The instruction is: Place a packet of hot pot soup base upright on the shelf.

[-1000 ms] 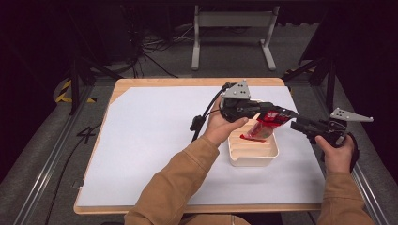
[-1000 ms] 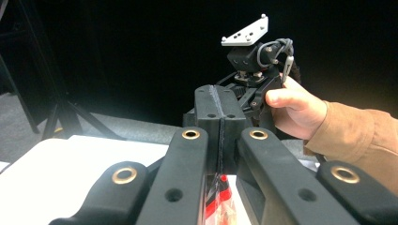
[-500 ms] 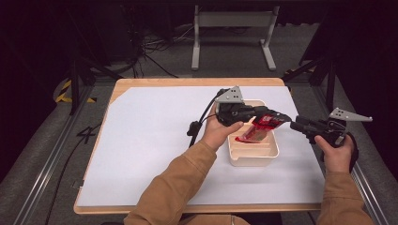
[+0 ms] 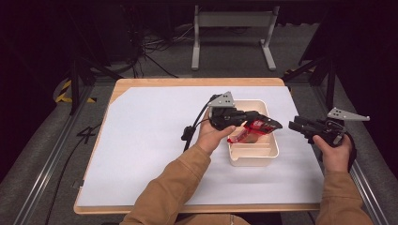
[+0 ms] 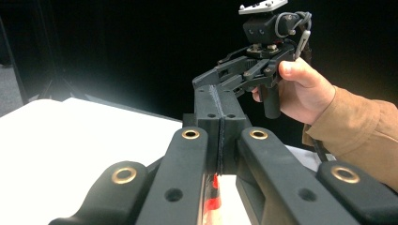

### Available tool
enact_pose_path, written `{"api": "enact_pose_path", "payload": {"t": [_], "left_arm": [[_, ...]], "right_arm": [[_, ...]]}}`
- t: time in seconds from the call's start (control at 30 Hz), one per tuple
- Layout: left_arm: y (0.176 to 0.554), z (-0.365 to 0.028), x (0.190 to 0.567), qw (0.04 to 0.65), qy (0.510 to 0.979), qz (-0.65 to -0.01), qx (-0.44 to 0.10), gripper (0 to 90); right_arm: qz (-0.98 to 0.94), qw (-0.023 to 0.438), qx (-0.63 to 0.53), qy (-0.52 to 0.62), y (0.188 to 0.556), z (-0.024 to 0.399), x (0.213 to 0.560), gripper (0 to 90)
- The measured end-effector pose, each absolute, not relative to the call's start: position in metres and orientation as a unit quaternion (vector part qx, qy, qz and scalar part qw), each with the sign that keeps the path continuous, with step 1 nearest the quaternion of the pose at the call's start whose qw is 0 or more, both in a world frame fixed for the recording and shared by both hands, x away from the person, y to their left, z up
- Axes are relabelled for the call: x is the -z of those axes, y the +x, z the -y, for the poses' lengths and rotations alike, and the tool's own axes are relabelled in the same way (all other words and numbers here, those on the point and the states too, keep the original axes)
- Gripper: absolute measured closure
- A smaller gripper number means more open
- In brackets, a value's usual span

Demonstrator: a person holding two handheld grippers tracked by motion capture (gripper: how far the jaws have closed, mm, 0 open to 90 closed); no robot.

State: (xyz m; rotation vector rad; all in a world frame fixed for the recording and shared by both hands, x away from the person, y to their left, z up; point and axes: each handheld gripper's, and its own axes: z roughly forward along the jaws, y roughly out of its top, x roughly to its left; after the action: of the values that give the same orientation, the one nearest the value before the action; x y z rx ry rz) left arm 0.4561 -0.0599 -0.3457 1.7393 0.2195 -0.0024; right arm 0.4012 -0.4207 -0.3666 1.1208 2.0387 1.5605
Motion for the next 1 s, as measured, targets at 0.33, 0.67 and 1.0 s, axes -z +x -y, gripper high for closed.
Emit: {"api": "enact_pose_path", "payload": {"t": [0.33,0.67,1.0], "left_arm": [[0.449,0.056,0.341,0.620,0.778,-0.099,-0.020,90.0],[0.446,0.046,0.340,0.600,0.792,-0.112,-0.037,90.0],[0.448,0.048,0.336,0.592,0.798,-0.113,-0.022,90.0]], "right_arm": [[-0.716,0.168,-0.551,0.394,0.401,0.420,0.367,52.4],[-0.717,0.166,-0.552,0.394,0.402,0.419,0.367,52.1],[-0.717,0.166,-0.552,0.392,0.403,0.418,0.367,51.9]]}}
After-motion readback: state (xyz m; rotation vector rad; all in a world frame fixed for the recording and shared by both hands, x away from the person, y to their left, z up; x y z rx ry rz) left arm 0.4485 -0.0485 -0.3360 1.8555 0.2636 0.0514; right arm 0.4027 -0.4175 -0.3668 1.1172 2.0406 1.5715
